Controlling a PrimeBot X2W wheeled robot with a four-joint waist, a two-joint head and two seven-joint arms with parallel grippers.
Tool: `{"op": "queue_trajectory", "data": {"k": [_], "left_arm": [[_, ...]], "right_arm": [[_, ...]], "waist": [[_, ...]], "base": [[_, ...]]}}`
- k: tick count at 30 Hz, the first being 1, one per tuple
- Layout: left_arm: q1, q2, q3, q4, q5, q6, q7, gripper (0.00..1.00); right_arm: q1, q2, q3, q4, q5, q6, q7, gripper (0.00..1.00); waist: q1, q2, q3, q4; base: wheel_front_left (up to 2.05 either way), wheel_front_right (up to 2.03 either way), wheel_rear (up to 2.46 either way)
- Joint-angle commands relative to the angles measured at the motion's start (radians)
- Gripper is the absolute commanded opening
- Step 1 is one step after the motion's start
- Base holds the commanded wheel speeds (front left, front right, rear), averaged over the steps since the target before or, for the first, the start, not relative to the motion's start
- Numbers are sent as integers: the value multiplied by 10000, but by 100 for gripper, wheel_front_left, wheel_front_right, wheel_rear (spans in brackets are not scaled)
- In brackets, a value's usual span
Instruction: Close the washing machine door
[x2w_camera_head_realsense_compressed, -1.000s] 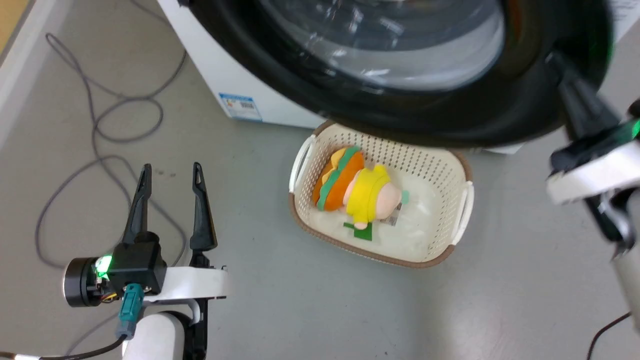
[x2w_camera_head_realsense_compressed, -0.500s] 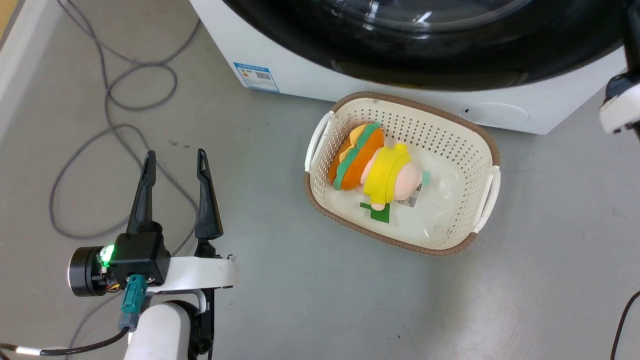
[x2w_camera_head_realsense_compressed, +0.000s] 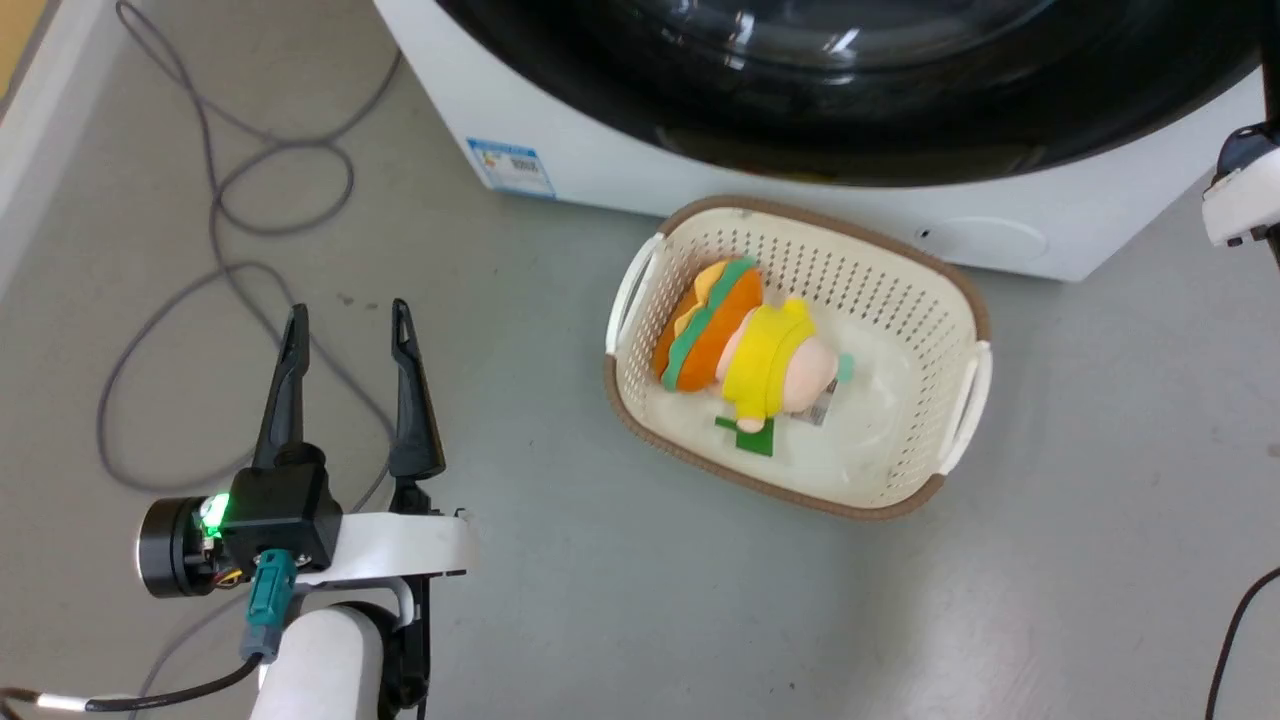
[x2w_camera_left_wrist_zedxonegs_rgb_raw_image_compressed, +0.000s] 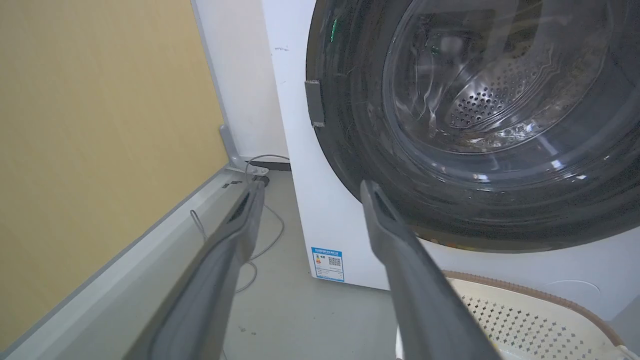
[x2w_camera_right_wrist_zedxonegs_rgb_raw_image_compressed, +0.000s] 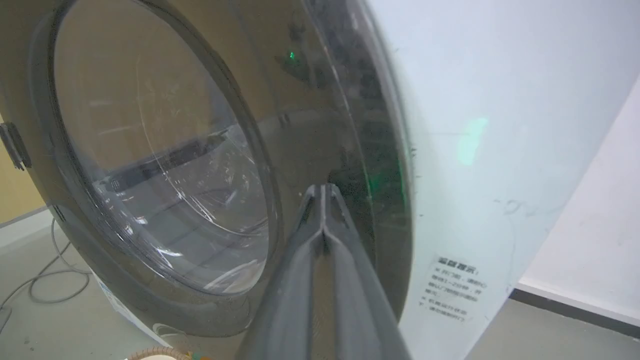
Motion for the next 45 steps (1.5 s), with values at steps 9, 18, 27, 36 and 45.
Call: {"op": "queue_trajectory", "data": {"k": [9,18,27,36,45], "left_arm": [[373,95,351,219,170,-110,-44,100],[948,228,616,399,216,-229,-44,100],[1721,333,739,529,289,-318,-44,100],[2198,361,695,658,337,-335,-44,100],[2493,363,624,769,326,-350,-44,100]], "right_arm": [[1829,637,-883,-3719,-670,-59,-42,0],[3985,1641,-1120,-6137,-1174,-59,-42,0],[6224,2724,-1237,-6206,-1516,-59,-42,0],[8073,3340,-1476,-5674,-1205,-59,-42,0],[9026,3360,-1085,-5663,-1171,-59,-42,100]], "waist": [[-1,0,-1234,-811],[-1,0,-2377,-1365],[-1,0,-3255,-1720],[-1,0,-3788,-1959],[-1,0,-3995,-1995]], "base": [[0,0,0],[0,0,0],[0,0,0],[0,0,0],[0,0,0]]}}
